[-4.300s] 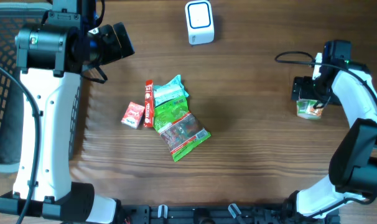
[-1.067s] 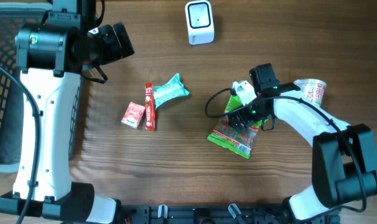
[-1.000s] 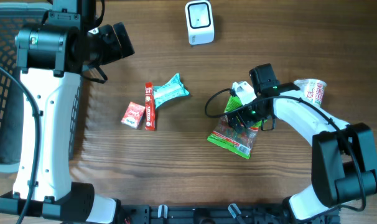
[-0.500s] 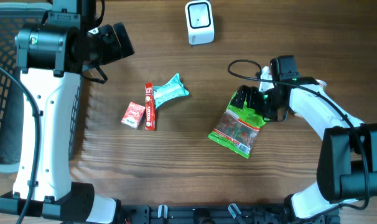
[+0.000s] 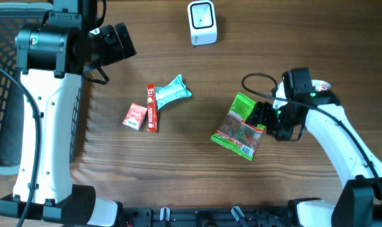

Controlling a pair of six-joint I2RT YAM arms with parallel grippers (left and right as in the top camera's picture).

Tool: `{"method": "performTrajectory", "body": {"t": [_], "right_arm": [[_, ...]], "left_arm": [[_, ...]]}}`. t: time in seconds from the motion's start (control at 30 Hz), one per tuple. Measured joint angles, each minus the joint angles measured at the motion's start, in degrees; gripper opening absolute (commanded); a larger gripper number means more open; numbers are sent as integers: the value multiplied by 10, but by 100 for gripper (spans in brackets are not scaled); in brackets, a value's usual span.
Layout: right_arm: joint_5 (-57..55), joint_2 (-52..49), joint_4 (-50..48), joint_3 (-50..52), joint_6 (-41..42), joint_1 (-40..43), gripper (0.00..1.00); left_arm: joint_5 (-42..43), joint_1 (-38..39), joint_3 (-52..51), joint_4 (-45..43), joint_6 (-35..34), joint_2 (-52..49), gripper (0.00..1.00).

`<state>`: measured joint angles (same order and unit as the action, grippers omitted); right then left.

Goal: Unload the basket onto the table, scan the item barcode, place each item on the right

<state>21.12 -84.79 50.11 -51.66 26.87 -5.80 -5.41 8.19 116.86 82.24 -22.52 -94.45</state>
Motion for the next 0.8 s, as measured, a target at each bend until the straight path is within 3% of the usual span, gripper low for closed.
{"method": "performTrajectory", "body": {"t": [0.2,0.3,0.43,0.6,0.73,0.8], "right_arm": [[28,4,-148,151,172,-9,78],[97,15,-295,193,213,-37,78],[154,9,-379,220,252,-87,78],[179,5,-415,224,274,-157,64],[184,7,-366,207,223,-177,68],[183,12,-300,167,148,-177,71]], "left_arm": [[0,0,0,0,0,0,100],[0,0,0,0,0,0,100],[0,0,0,0,0,0,100],[0,0,0,0,0,0,100],[0,0,0,0,0,0,100],[0,0,0,0,0,0,100]]}}
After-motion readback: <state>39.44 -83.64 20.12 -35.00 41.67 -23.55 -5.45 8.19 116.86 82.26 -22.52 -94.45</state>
